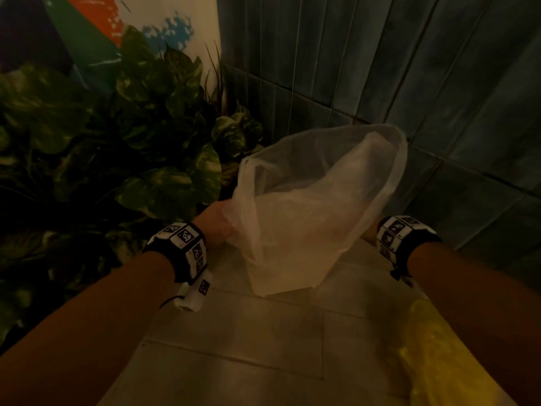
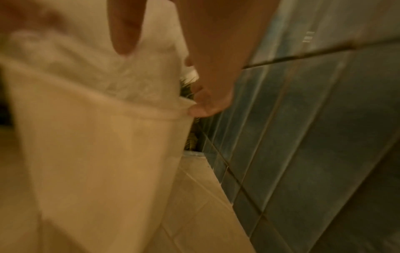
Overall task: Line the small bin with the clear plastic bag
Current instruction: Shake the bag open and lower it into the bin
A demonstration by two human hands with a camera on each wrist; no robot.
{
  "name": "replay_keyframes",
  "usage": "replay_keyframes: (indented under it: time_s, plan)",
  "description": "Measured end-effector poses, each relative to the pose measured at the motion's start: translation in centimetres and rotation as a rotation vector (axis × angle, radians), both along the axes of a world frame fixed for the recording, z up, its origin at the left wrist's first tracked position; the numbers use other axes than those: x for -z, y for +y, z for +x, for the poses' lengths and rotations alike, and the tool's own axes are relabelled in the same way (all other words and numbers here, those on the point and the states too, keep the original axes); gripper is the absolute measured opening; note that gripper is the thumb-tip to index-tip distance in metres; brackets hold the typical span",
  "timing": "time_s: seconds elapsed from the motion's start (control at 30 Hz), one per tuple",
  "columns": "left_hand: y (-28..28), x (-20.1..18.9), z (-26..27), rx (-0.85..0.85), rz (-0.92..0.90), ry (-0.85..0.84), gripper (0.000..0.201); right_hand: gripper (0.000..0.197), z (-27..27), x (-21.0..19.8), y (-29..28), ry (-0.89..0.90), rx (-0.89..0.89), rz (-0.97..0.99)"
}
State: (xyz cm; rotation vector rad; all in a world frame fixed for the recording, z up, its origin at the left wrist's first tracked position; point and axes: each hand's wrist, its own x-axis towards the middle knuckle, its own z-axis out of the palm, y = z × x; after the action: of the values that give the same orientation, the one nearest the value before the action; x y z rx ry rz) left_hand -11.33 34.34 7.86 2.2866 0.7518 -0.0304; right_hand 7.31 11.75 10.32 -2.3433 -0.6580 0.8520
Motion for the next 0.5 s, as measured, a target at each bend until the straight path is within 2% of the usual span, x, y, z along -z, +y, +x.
replay_keyframes:
  time_s: [0.07, 0.13, 0.17, 0.2, 0.23, 0.3, 0.33, 0.4, 0.43, 0.5]
  plan:
    - [0.2, 0.4, 0.0, 0.015, -0.024, -0.036, 0.029, 0.023, 1.6, 1.2, -0.4, 0.000, -0.006, 0.064]
    - [0.2, 0.3, 0.1, 0.014, -0.077, -0.084, 0.029, 0.040, 2.2, 1.2, 0.1, 0.038, 0.045, 0.086]
    - [0.1, 0.2, 0.1, 0.012, -0.106, -0.105, 0.029, 0.045, 2.5, 1.1, 0.4, 0.100, 0.072, 0.113]
    - [0.1, 0.3, 0.2, 0.019, -0.113, -0.110, 0.029, 0.046, 2.9, 1.5, 0.6, 0.069, 0.055, 0.117]
    - [-0.1, 0.2, 0.3, 0.034, -0.088, -0.088, 0.030, 0.041, 2.5, 1.2, 0.8, 0.047, 0.042, 0.123]
    - [-0.3, 0.3, 0.6, 0.079, 0.005, -0.023, 0.033, 0.019, 1.7, 0.9, 1.8, 0.019, 0.027, 0.089]
    - [-0.3, 0.5, 0.8, 0.093, 0.044, -0.006, 0.036, 0.020, 1.7, 1.0, 2.2, 0.028, 0.025, 0.046]
    - [-0.3, 0.9, 1.3, 0.109, 0.114, 0.022, 0.040, 0.043, 1.6, 1.2, 2.8, -0.110, -0.010, -0.082]
    - [-0.2, 1.0, 1.4, 0.113, 0.148, 0.040, 0.041, 0.049, 1.0, 0.8, 2.7, -0.195, -0.032, -0.087]
    - [-0.1, 1.4, 1.6, 0.104, 0.198, 0.097, 0.042, 0.050, 0.4, 0.8, 2.5, -0.203, -0.080, -0.120]
